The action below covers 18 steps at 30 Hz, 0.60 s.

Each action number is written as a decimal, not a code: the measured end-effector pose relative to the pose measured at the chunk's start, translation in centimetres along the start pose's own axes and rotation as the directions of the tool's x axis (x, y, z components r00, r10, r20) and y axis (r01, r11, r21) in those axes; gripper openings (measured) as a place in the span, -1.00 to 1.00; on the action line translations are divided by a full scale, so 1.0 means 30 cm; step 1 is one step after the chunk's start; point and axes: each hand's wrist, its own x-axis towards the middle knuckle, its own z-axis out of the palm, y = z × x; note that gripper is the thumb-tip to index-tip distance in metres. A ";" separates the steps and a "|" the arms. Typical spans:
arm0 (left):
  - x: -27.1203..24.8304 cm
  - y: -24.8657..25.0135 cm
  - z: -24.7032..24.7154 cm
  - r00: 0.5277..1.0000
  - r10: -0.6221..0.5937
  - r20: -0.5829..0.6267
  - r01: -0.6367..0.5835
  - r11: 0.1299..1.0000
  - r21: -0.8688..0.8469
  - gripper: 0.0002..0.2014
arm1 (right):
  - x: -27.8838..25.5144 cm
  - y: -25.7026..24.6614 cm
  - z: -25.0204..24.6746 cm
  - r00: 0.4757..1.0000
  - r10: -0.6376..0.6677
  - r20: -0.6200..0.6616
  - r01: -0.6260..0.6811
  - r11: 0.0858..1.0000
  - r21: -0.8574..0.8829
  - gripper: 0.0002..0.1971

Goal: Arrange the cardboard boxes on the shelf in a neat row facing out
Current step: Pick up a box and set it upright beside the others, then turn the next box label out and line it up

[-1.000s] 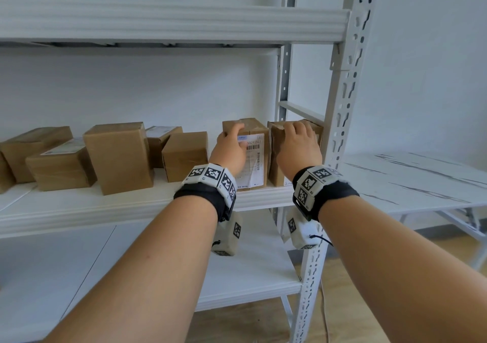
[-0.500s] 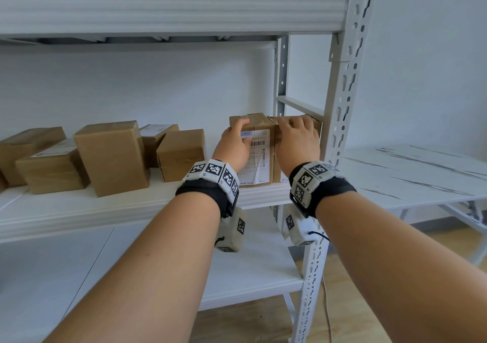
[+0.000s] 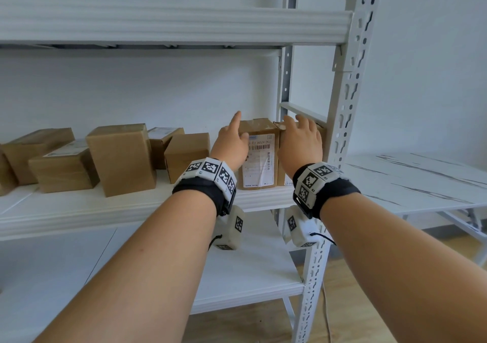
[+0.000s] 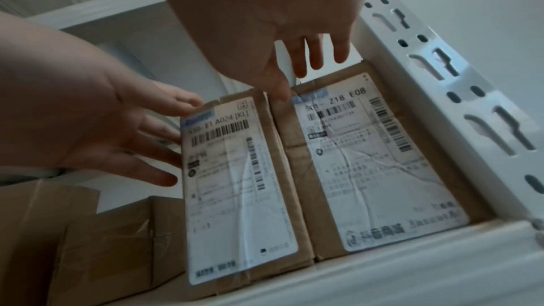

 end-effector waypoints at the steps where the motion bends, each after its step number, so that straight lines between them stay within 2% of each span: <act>1: -0.003 -0.003 -0.031 0.997 -0.002 -0.071 0.004 1.000 0.025 -0.55 | 0.000 -0.022 -0.013 1.000 -0.001 -0.028 0.003 0.999 0.047 -0.47; 3: -0.006 -0.031 -0.095 0.983 0.012 -0.183 0.006 0.995 0.095 -0.62 | 0.002 -0.073 -0.035 0.995 0.000 -0.099 0.017 0.985 0.169 -0.44; 5: -0.009 -0.090 -0.160 0.972 -0.007 -0.235 0.042 0.989 0.143 -0.61 | 0.002 -0.137 -0.040 0.989 -0.002 -0.146 0.044 0.958 0.284 -0.45; 11: -0.055 -0.269 -0.294 0.960 -0.203 -0.194 0.222 0.971 0.084 -0.57 | -0.026 -0.350 0.047 0.987 -0.070 -0.145 0.130 0.879 0.459 -0.55; 14: -0.081 -0.300 -0.313 0.955 -0.277 -0.109 0.275 0.961 -0.026 -0.53 | -0.043 -0.432 0.123 0.998 -0.053 -0.046 0.069 0.857 0.510 -0.54; 16: -0.090 -0.311 -0.318 0.944 -0.325 -0.058 0.324 0.945 -0.037 -0.48 | -0.045 -0.457 0.174 0.996 -0.013 0.083 -0.034 0.842 0.538 -0.52; 18: -0.087 -0.325 -0.314 0.938 -0.348 -0.012 0.347 0.937 -0.034 -0.44 | -0.041 -0.461 0.213 0.971 0.019 0.238 -0.147 0.834 0.531 -0.50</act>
